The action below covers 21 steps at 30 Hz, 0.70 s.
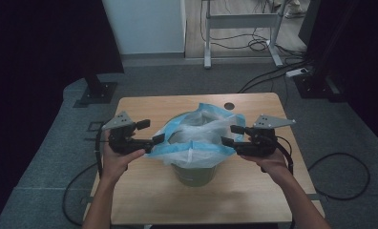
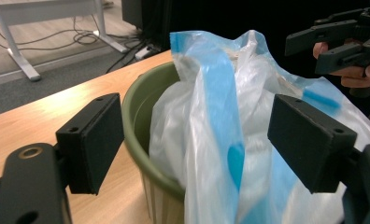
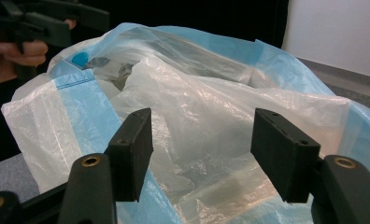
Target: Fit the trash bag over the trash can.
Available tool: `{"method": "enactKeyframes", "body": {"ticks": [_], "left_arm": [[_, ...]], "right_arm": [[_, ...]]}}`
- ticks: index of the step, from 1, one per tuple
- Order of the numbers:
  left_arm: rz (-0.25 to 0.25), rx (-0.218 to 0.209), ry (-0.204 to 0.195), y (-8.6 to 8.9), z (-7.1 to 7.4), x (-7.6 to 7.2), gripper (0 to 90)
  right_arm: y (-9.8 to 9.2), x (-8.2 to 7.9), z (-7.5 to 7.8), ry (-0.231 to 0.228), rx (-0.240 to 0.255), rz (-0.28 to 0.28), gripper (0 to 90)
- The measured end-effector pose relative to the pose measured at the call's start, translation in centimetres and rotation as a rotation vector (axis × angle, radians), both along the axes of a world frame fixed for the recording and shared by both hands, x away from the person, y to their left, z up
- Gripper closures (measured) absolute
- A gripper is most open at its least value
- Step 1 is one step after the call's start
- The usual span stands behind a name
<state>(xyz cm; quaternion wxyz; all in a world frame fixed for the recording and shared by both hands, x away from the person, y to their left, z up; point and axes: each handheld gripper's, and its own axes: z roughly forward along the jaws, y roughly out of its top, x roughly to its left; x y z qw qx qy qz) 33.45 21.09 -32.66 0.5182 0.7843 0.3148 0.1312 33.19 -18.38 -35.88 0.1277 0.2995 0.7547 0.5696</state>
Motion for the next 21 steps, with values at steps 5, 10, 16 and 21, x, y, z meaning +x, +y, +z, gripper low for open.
{"method": "enactKeyframes", "body": {"ticks": [5,10,16,21], "left_arm": [[-0.047,0.074,0.03,-2.3,0.7,1.8,22.3],[-0.056,0.146,0.051,-4.2,1.0,3.4,35.3],[-0.068,0.118,0.107,-4.0,0.9,4.7,78.2],[-0.067,0.055,0.131,-3.3,0.4,5.3,86.8]], "right_arm": [[0.2,0.0,-0.1,0.005,-0.006,0.005,38.1],[0.2,-0.1,-0.1,0.009,-0.005,0.007,38.2],[0.0,-0.6,0.0,-0.005,-0.006,0.01,38.9],[0.4,-1.0,0.3,-0.014,0.001,0.055,38.8]]}}
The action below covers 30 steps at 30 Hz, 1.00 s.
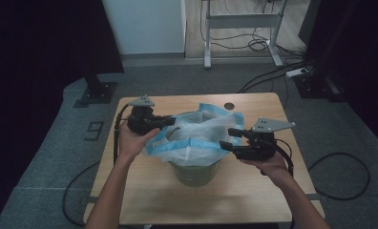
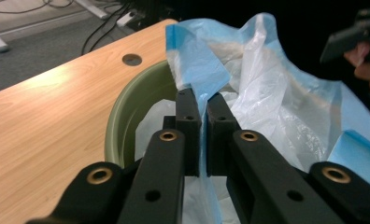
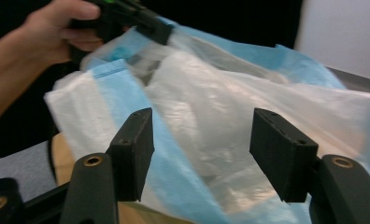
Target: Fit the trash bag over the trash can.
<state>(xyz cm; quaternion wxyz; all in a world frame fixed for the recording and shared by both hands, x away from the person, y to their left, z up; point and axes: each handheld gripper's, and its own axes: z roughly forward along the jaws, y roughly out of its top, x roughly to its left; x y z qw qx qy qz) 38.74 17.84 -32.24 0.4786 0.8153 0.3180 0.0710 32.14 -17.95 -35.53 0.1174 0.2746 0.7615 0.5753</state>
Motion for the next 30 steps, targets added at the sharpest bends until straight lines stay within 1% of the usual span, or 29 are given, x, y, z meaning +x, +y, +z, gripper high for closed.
{"method": "enactKeyframes", "body": {"ticks": [1,3,5,9,10,12,13,15,16,18,19,20,21,23,26,30], "left_arm": [[0.0,-0.013,0.002,0.1,-0.1,0.0,86.9],[0.005,-0.016,-0.002,0.2,-0.1,0.0,87.1],[0.005,-0.021,-0.001,0.1,-0.1,-0.1,87.2],[0.003,-0.023,0.001,0.0,-0.1,-0.1,87.2],[0.002,-0.024,0.002,-0.1,-0.1,-0.1,87.2],[0.002,-0.027,0.002,0.0,-0.1,-0.2,87.2],[0.004,-0.027,0.002,0.0,-0.1,-0.2,87.2],[0.004,-0.035,0.002,0.2,-0.1,-0.2,87.2],[0.001,-0.039,0.003,0.3,-0.2,-0.1,87.3],[0.011,-0.045,0.005,0.6,-0.3,0.0,88.5],[0.015,-0.051,0.005,0.8,-0.3,0.0,88.9],[0.017,-0.066,0.007,1.0,-0.4,0.1,88.9],[0.02,-0.079,0.007,1.3,-0.5,0.1,89.1],[0.032,-0.097,0.01,1.6,-0.7,0.2,89.2],[0.051,-0.108,0.014,1.9,-0.9,0.4,89.3],[0.073,-0.126,0.023,2.4,-1.2,0.7,89.3]], "right_arm": [[0.2,0.0,0.1,0.004,0.006,0.018,38.5],[0.6,0.0,0.2,0.017,0.018,0.053,37.2],[1.0,0.0,0.4,0.022,0.02,0.086,36.2],[2.2,0.2,0.4,0.043,0.0,0.143,34.0],[2.4,0.4,0.3,0.051,-0.005,0.145,33.4],[2.7,0.8,-0.1,0.086,-0.003,0.162,33.2],[2.8,0.9,-0.3,0.092,-0.003,0.168,36.6],[2.9,0.8,-0.5,0.078,-0.014,0.206,50.3],[2.9,0.5,-0.6,0.06,-0.023,0.242,60.7],[2.9,-0.3,-0.7,0.0,-0.043,0.287,71.9],[2.8,-0.7,-0.9,-0.012,-0.031,0.311,78.9],[2.6,-0.9,-1.0,-0.014,-0.019,0.327,82.3],[2.4,-1.1,-1.3,-0.017,-0.001,0.345,84.7],[1.9,-1.3,-2.1,-0.007,0.027,0.367,88.2],[1.3,-1.4,-3.3,0.007,0.049,0.37,88.9],[1.1,-1.7,-4.0,0.014,0.065,0.391,89.0]]}}
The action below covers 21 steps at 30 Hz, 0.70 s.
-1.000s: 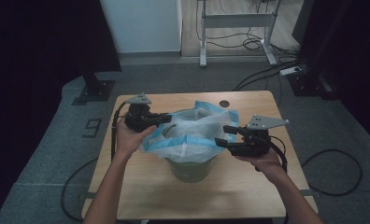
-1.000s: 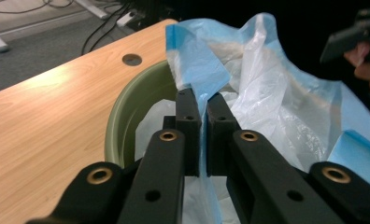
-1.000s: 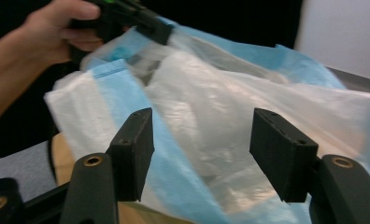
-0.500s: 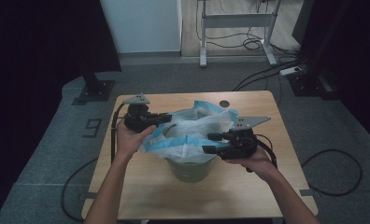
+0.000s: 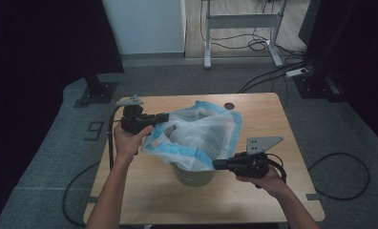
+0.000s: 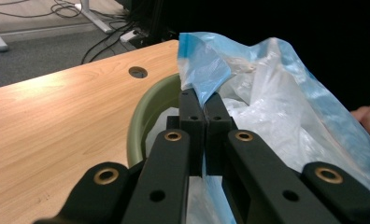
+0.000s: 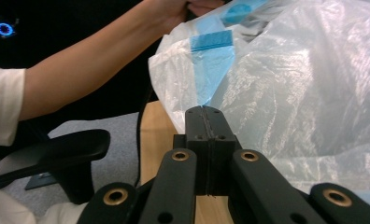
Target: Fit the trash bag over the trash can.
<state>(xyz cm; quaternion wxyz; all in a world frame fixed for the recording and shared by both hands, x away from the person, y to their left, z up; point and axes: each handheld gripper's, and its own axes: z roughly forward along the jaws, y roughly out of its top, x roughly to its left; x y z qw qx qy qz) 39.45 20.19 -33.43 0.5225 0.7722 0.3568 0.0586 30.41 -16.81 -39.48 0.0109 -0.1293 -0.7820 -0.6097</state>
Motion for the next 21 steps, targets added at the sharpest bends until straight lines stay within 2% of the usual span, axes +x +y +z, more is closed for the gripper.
{"method": "enactKeyframes", "body": {"ticks": [4,12,18,21], "left_arm": [[0.013,-0.008,0.016,0.3,-0.5,0.3,89.4],[0.041,-0.027,0.046,1.2,-2.0,0.7,89.5],[0.051,-0.03,0.063,1.8,-2.8,0.8,89.4],[0.053,-0.029,0.066,2.2,-3.1,0.8,89.4]], "right_arm": [[0.1,-0.7,-0.5,-0.001,0.002,0.03,89.0],[0.8,-1.8,-2.3,-0.009,-0.054,0.043,89.0],[1.7,-1.9,-3.8,0.007,-0.083,0.053,89.0],[1.9,-1.8,-4.3,0.019,-0.08,0.055,89.0]]}}
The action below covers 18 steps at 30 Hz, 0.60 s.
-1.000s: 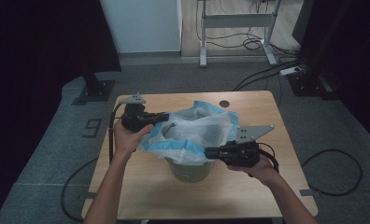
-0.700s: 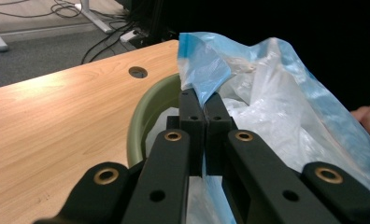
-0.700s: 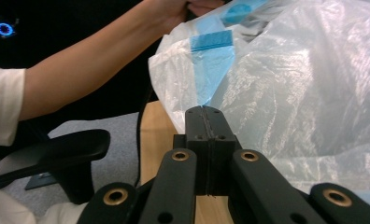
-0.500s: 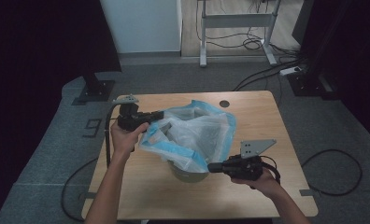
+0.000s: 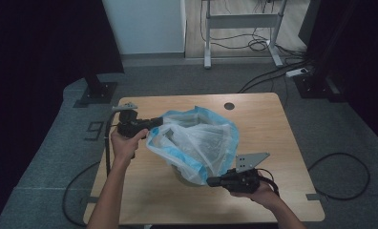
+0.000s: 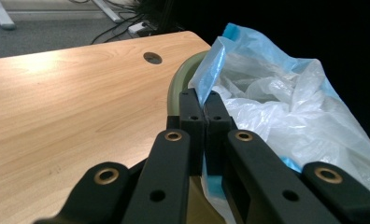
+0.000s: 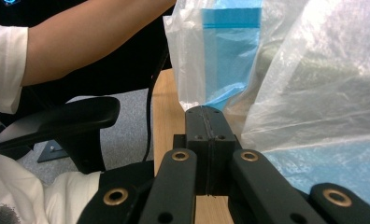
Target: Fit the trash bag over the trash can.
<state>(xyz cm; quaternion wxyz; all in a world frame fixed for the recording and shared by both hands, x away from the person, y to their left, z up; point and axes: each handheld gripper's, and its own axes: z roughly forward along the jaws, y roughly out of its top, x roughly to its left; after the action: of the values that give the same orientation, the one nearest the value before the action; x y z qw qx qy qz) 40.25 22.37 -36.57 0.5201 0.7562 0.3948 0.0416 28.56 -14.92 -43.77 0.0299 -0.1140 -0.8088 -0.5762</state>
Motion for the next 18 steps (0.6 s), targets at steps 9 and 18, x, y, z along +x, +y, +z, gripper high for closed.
{"method": "enactKeyframes", "body": {"ticks": [9,18], "left_arm": [[0.009,-0.004,0.013,1.1,-1.0,-0.3,89.4],[0.019,0.004,0.039,1.6,-1.9,-0.2,89.5]], "right_arm": [[0.8,-0.1,-1.0,-0.001,-0.027,0.001,88.9],[1.6,-0.3,-1.7,-0.022,-0.082,-0.009,89.0]]}}
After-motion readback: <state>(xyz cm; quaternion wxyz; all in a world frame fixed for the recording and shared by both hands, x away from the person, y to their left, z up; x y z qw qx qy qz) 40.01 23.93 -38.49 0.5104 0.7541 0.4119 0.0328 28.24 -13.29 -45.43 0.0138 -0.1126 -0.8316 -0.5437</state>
